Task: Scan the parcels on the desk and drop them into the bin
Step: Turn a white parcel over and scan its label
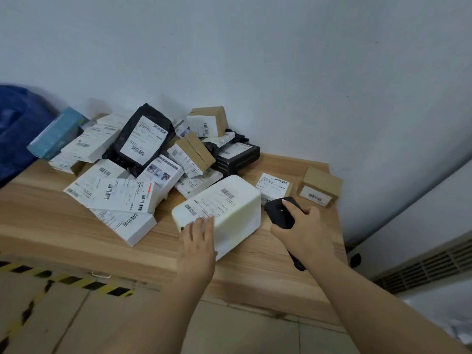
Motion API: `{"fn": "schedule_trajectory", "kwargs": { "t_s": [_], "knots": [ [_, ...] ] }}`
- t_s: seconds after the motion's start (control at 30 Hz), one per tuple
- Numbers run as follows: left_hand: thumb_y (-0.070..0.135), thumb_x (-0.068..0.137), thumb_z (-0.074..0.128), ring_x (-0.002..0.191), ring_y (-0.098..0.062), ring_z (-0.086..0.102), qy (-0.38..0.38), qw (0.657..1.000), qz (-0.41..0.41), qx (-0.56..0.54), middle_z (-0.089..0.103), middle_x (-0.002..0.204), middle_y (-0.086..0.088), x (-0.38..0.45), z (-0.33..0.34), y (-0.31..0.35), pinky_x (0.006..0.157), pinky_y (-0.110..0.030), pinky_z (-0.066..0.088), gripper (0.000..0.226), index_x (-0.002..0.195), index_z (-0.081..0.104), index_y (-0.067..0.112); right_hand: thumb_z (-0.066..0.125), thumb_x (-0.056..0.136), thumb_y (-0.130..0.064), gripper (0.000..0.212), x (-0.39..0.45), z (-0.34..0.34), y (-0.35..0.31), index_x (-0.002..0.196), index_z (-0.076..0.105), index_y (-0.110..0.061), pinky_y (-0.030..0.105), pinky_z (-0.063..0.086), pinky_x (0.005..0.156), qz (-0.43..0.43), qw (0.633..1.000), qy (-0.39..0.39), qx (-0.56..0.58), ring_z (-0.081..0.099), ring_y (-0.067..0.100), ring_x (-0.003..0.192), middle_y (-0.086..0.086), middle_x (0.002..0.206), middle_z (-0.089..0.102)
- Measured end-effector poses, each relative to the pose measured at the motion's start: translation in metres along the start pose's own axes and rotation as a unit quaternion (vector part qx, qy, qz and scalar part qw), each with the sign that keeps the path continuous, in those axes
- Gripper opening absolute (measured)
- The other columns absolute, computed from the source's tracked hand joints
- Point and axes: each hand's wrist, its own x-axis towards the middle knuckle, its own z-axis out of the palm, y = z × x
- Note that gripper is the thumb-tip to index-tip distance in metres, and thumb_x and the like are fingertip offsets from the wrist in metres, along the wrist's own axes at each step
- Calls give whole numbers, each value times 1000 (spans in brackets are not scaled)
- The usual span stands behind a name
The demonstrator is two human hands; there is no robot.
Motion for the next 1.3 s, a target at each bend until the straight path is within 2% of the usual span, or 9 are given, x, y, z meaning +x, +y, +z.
{"fn": "schedule_trajectory", "kwargs": {
  "t_s": [0.1,0.17,0.23,0.4,0.63,0.73,0.87,1.07,1.3],
  "knots": [
    [56,64,84,122,-36,38,-33,999,1,12,47,138,-19,1,-8,-11,103,-60,42,101,146,42,14,62,87,-53,67,1,0,-4,149,37,-43,36,47,89,-3,1000,2,4,53,26,107,-1,116,34],
    [74,76,60,142,-36,17,-71,997,-15,6,18,157,-16,10,-23,-21,118,-56,15,109,158,12,19,63,86,-51,68,2,0,-7,149,38,-43,35,47,89,-3,1000,5,9,52,25,107,-1,115,34],
    [82,73,55,148,-33,-9,-153,986,-55,-27,-13,161,-11,25,-36,-34,119,-50,-1,124,155,-17,22,64,86,-50,69,5,0,-9,149,37,-44,36,47,92,-1,1000,7,11,52,25,110,0,120,36],
    [74,62,75,147,-32,-24,-297,943,-112,-98,-32,158,-8,53,-46,-50,121,-52,2,144,151,-27,25,63,86,-51,68,8,4,-8,149,37,-44,36,47,91,1,1000,9,4,52,24,108,1,124,37],
    [83,49,73,134,-30,-47,-328,945,-20,-1,-50,147,-3,81,-29,-55,119,-60,3,153,150,-29,29,64,86,-52,70,12,10,4,149,36,-44,35,50,88,13,1000,6,3,52,21,106,0,132,37],
    [91,47,66,135,-32,-44,-352,935,12,44,-49,147,-7,93,-26,-58,119,-60,4,156,151,-26,20,63,85,-56,72,16,10,6,150,35,-43,36,50,88,11,1000,10,-12,54,22,105,1,131,39],
    [88,57,63,145,-35,-28,-343,936,33,69,-31,158,-12,98,-32,-56,122,-51,0,145,155,-12,13,61,86,-56,72,21,10,6,151,34,-43,36,50,91,8,1000,7,-29,53,22,108,2,132,39],
    [81,65,65,143,-35,0,-266,961,24,75,1,155,-13,82,-44,-48,119,-44,18,122,150,9,13,63,86,-52,70,24,13,1,150,36,-44,36,48,91,-6,1000,-11,-5,53,22,106,0,129,39],
    [78,63,69,144,-38,-4,-178,978,-38,104,-4,156,-14,68,-88,-52,121,-47,11,137,153,-11,12,61,84,-54,69,27,-7,-29,148,37,-48,36,48,96,-109,991,-70,-27,52,21,114,-2,131,39]
  ]
}}
